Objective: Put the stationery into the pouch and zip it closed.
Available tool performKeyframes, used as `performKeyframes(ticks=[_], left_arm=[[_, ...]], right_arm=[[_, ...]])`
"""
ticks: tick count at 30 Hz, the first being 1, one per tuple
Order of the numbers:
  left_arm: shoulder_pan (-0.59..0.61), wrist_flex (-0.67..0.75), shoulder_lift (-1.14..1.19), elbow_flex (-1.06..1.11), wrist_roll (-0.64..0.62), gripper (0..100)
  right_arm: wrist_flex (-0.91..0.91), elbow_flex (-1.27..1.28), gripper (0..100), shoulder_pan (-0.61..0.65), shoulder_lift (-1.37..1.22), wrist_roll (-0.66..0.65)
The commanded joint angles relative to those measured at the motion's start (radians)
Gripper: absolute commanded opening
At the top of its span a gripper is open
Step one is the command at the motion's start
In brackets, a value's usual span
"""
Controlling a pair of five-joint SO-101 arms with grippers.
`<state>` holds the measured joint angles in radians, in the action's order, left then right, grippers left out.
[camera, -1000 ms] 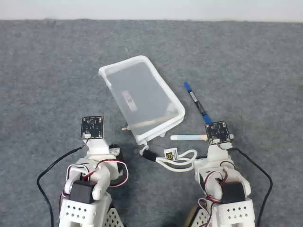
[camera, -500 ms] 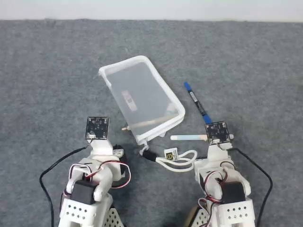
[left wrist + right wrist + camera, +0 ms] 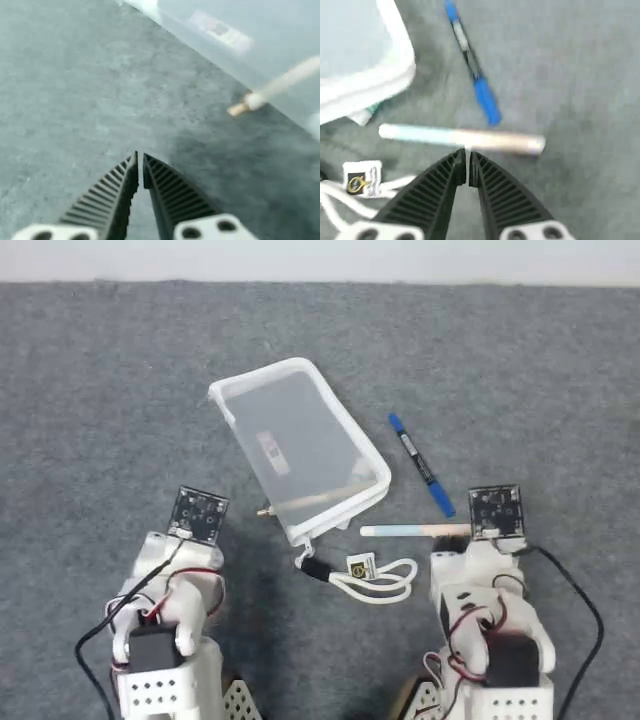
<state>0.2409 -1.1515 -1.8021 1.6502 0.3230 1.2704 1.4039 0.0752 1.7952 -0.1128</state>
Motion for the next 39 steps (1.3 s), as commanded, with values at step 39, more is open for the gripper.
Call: performKeyframes(ticks=[39], left_arm=[[0.135, 0.064, -0.006, 0.002, -0.078, 2]], right_arm=[[-0.205, -0.531, 15.4, 0.664, -1.084, -0.175]])
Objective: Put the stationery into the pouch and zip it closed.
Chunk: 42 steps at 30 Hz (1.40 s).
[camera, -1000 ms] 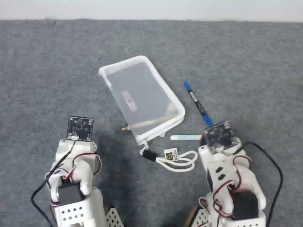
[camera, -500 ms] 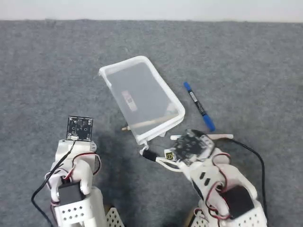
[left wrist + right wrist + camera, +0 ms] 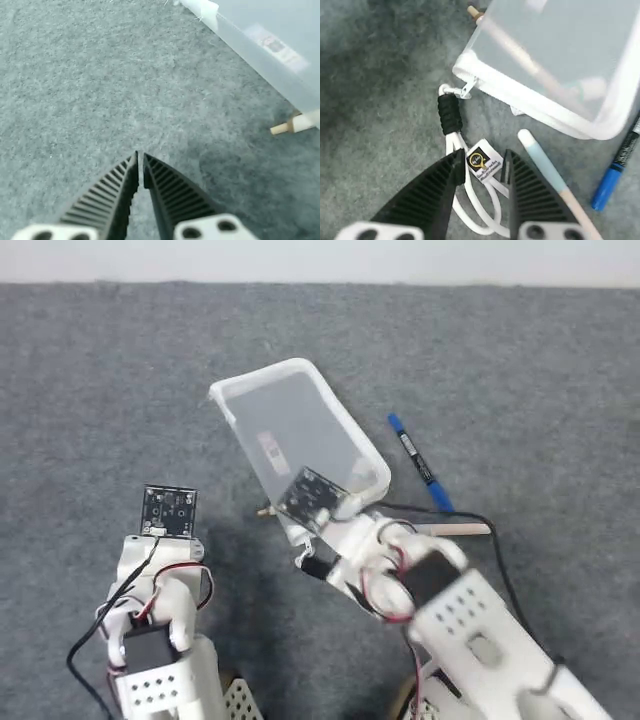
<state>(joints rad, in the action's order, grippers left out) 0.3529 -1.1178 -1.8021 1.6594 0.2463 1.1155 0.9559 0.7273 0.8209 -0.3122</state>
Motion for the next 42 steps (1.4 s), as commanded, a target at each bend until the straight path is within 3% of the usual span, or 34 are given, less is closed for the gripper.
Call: performKeyframes(ticks=[1, 6, 13, 33, 40, 42], left_arm=[[0.044, 0.032, -0.006, -0.007, -0.003, 4], [0.112, 0.078, -0.006, -0.002, -0.012, 13], [0.117, 0.08, -0.006, -0.001, -0.069, 13], [0.115, 0.075, -0.006, -0.001, -0.069, 13], [0.115, 0.075, -0.006, 0.001, -0.069, 13], [0.115, 0.077, -0.006, 0.005, -0.069, 13]], right_arm=[[-0.062, -0.092, 16.9, 0.019, -0.145, 0.028], [-0.071, -0.149, 18.0, 0.071, -0.288, 0.031], [-0.177, -0.169, 18.0, 0.179, -0.435, 0.084], [-0.315, -0.187, 17.8, 0.114, -0.676, 0.083], [-0.309, -0.227, 0.2, 0.117, -0.736, 0.054], [-0.271, -0.23, 0.9, 0.117, -0.728, 0.0]])
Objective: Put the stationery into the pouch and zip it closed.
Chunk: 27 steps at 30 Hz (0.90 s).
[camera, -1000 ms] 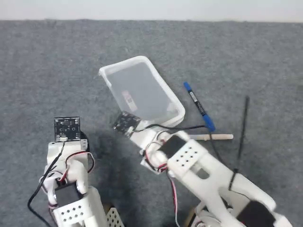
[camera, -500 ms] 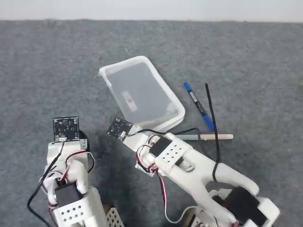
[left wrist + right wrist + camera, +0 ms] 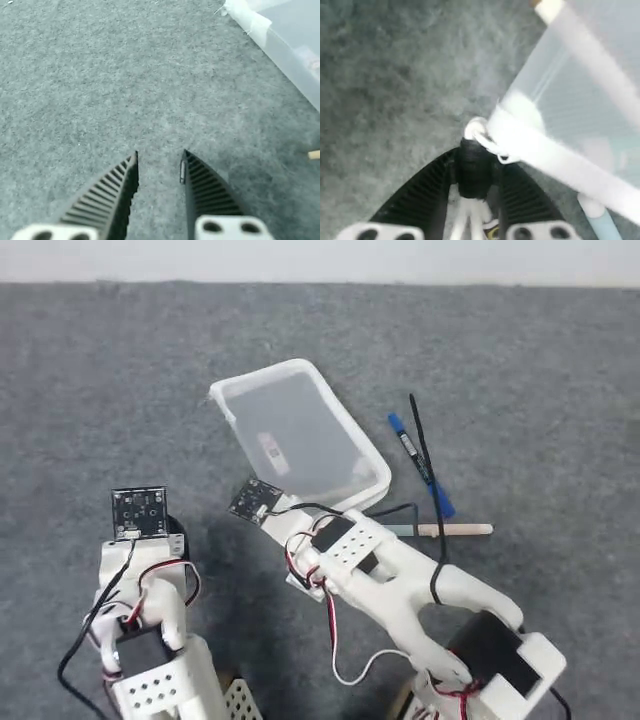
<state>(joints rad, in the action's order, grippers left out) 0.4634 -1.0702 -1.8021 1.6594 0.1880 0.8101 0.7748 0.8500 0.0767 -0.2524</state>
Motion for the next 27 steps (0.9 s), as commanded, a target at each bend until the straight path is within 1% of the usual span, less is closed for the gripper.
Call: performKeyframes(ticks=[1, 6, 14, 21, 27], left_arm=[[0.005, 0.031, -0.006, 0.008, -0.011, 13], [0.003, 0.032, -0.006, 0.008, -0.011, 13], [0.003, 0.032, -0.006, 0.007, -0.014, 14], [0.006, 0.015, -0.006, 0.004, -0.015, 22], [0.009, -0.046, -0.006, -0.025, -0.009, 23]], right_arm=[[0.05, -0.049, 0.6, -0.005, 0.028, -0.075], [0.09, -0.026, 0.7, -0.01, 0.163, -0.086], [0.091, 0.021, 0.7, -0.01, 0.367, -0.092], [0.097, -0.02, 0.7, -0.012, 0.409, -0.117], [0.143, -0.003, 0.7, -0.022, 0.524, -0.077]])
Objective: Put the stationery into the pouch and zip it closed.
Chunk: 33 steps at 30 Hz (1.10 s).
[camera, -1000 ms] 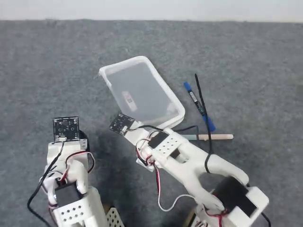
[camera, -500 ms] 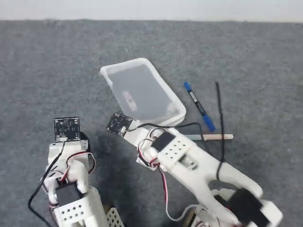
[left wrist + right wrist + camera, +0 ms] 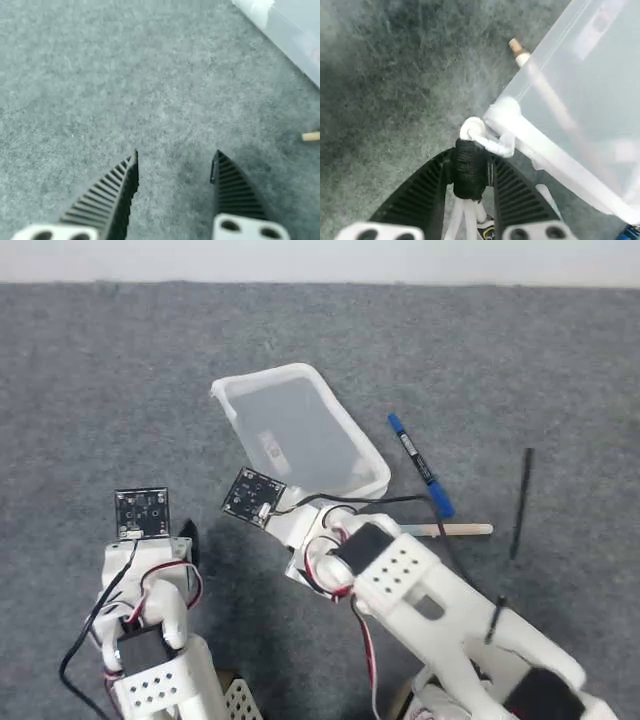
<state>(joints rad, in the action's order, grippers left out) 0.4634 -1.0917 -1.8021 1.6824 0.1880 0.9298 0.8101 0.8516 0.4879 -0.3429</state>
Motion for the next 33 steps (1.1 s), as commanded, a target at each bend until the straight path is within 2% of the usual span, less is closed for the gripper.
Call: performKeyframes(ticks=[1, 6, 10, 13, 16, 27, 33], left_arm=[[0.012, -0.035, -0.006, -0.059, -0.009, 23], [0.086, -0.051, -0.006, -0.105, -0.009, 23], [0.089, -0.043, -0.006, -0.13, -0.012, 23], [0.078, -0.072, -0.005, -0.185, -0.048, 29], [0.0, -0.118, -0.005, -0.24, -0.117, 34], [-0.213, -0.133, -0.005, -0.285, -0.164, 35], [-0.301, -0.129, -0.005, -0.297, -0.224, 35]], right_arm=[[0.018, -0.018, 0.7, -0.024, 0.139, 0.023], [-0.036, 0.084, 0.7, -0.028, 0.263, 0.046], [-0.096, 0.16, 0.7, -0.03, 0.335, 0.054], [-0.136, 0.193, 0.7, -0.065, 0.381, 0.101], [-0.153, 0.204, 0.7, -0.105, 0.406, 0.117], [-0.154, 0.235, 0.7, -0.113, 0.427, 0.118], [-0.102, 0.249, 0.7, -0.11, 0.593, 0.13]])
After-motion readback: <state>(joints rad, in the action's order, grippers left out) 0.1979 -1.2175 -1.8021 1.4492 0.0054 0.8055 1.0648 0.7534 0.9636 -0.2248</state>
